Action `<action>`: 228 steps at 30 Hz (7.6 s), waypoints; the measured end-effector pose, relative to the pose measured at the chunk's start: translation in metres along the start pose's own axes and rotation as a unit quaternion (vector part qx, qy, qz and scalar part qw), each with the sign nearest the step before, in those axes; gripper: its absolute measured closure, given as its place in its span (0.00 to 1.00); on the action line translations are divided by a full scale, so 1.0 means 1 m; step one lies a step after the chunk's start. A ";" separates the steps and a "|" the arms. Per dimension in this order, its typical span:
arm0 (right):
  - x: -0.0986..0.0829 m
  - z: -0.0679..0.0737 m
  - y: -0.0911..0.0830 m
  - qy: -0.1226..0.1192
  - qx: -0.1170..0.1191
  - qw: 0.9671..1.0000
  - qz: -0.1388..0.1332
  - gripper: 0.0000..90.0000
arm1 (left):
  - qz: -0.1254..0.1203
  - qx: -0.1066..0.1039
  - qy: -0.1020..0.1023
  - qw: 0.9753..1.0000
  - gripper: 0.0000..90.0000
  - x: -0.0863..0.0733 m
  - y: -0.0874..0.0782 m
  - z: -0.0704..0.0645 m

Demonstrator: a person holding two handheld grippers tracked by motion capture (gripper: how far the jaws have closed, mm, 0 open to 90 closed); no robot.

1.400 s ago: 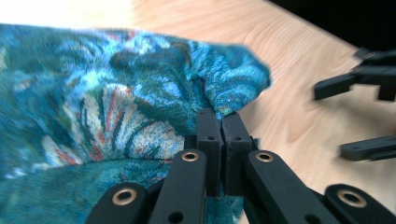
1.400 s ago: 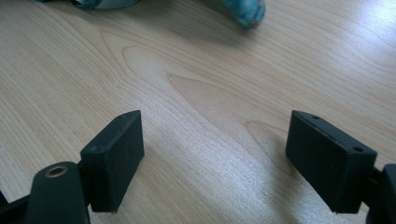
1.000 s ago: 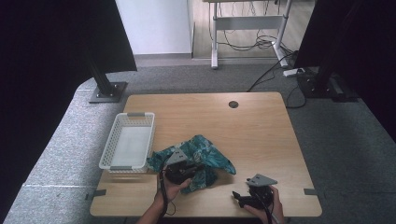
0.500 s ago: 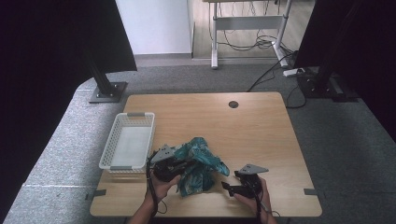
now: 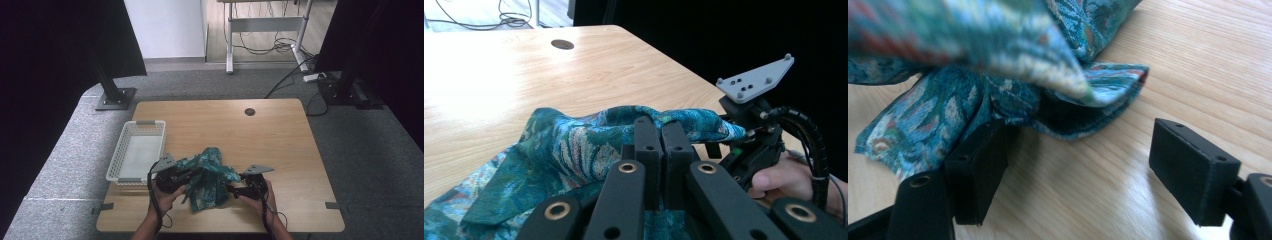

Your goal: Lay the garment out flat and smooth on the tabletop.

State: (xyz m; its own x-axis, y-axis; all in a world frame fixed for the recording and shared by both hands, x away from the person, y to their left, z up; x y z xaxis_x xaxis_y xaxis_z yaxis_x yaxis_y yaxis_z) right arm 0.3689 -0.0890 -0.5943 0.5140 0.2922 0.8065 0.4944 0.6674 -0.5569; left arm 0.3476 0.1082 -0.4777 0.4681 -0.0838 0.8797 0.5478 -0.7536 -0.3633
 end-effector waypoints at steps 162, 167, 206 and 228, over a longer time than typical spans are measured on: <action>0.049 0.037 -0.124 -0.192 0.053 0.976 -0.087 0.91 | -0.049 -0.003 0.006 0.999 0.97 0.024 -0.027 -0.010; 0.046 0.038 -0.116 -0.188 0.060 0.977 -0.075 0.91 | -0.042 -0.006 0.005 0.999 0.97 0.018 -0.025 -0.008; 0.018 0.024 -0.091 -0.143 0.107 0.984 -0.021 0.73 | 0.005 -0.009 0.029 1.000 0.97 0.009 -0.025 -0.004; 0.105 0.077 -0.196 -0.275 0.026 0.953 -0.125 0.89 | -0.052 -0.021 0.059 0.997 0.97 0.054 -0.056 -0.028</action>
State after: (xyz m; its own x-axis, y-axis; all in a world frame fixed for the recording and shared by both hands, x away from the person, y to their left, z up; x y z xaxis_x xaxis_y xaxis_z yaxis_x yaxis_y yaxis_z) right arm 0.2716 -0.1364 -0.3852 -0.0674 0.4249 0.9027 0.5104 0.7921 -0.3347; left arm 0.3225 0.1278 -0.4006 0.3245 -0.0770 0.9427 0.5581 -0.7891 -0.2566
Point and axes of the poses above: each handheld gripper's, and its own axes: y roughly forward along the jaws, x roughly out of its top, z roughly to its left, the point moved 7 cm from there along y, roughly forward along the jaws, and after that the axes turned 4 degrees about -y, right-handed, at the moved point
